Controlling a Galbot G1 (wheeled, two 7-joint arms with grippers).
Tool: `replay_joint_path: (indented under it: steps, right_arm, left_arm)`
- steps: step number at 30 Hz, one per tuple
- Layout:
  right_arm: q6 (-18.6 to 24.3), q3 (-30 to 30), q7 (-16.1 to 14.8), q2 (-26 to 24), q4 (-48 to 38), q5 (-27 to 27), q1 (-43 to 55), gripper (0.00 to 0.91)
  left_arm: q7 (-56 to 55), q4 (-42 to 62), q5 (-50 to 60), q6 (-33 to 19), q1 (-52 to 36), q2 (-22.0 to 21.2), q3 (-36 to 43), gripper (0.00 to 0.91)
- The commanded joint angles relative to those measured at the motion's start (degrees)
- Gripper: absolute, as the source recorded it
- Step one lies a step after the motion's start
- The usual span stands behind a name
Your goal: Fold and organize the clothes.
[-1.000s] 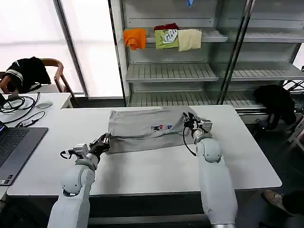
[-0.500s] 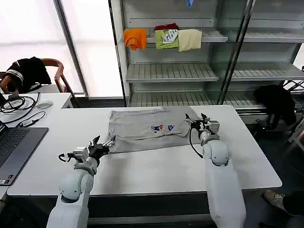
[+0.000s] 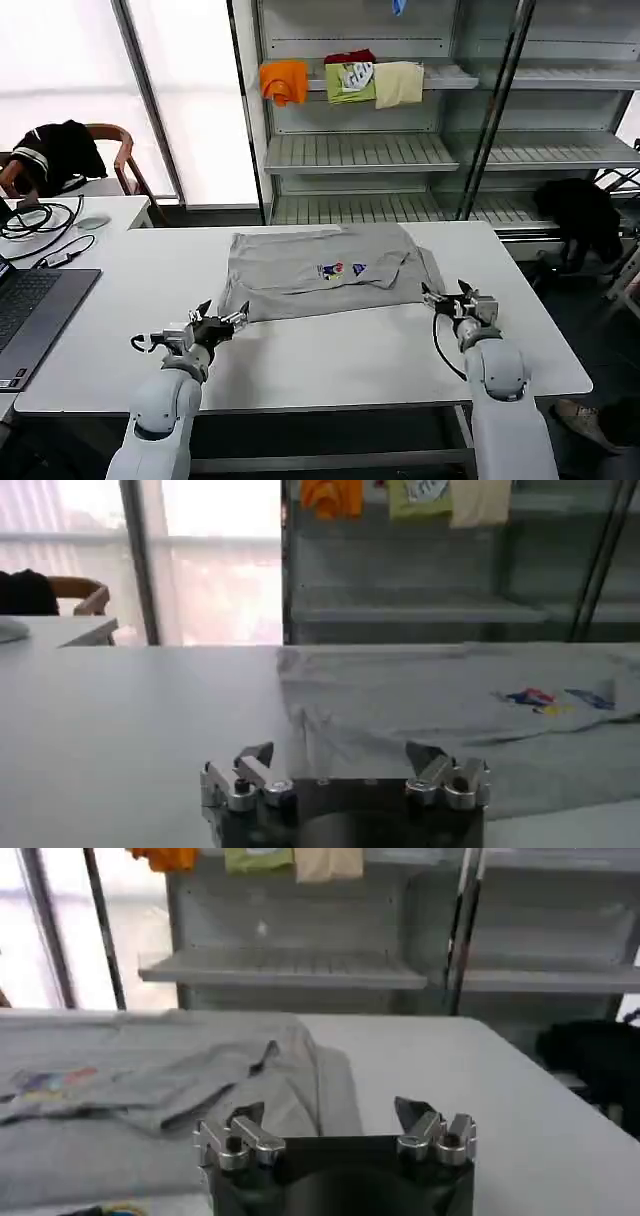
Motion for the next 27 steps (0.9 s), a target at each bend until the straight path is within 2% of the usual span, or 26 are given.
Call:
replay_joint_path:
  steps: [1, 2, 3, 4, 6, 7, 8, 9, 27]
  right_arm:
    - [-0.91, 1.27, -0.53, -1.48, 1.63, 0.54, -3.23, 0.05]
    - [-0.89, 1.18, -0.57, -1.36, 1.17, 0.43, -2.93, 0.0]
    - [-0.88, 1.09, -0.62, -1.2, 0.79, 0.34, -2.63, 0.0]
    - [-0.87, 0.95, -0.58, -1.05, 0.29, 0.17, -2.21, 0.0]
    - [-0.85, 0.63, -0.5, -0.59, -0.5, -0.19, -1.56, 0.0]
    - [-0.86, 0.51, -0.46, -0.29, -1.01, -0.3, -1.04, 0.0]
    - [-0.86, 0.38, -0.39, -0.11, -1.12, -0.48, -0.84, 0.0]
    - [-0.86, 0.25, -0.38, 0.29, -1.4, -0.58, -0.45, 0.0]
    - [-0.85, -0.29, -1.15, 0.65, -0.65, 0.36, -0.27, 0.0]
  left_arm:
    - [0.17, 0.28, 1.15, 0.01, 0.58, -0.05, 0.04, 0.907]
    - [0.11, 0.43, 1.32, 0.01, 0.56, -0.04, 0.06, 0.907]
    - [0.17, 0.55, 1.46, 0.02, 0.58, -0.04, 0.05, 0.907]
    - [0.19, 0.7, 1.51, 0.01, 0.58, -0.02, 0.05, 0.867]
    - [0.32, 1.02, 1.72, -0.01, 0.58, 0.02, 0.01, 0.363]
    - [0.36, 1.16, 1.77, -0.02, 0.58, 0.03, 0.01, 0.151]
    - [0.36, 1.22, 1.79, -0.02, 0.57, 0.04, 0.01, 0.06]
    - [0.43, 1.71, 1.82, -0.01, 0.57, 0.11, -0.01, 0.02]
    - [2.22, 2.93, -0.05, -0.04, 0.72, 0.89, -0.5, 0.0]
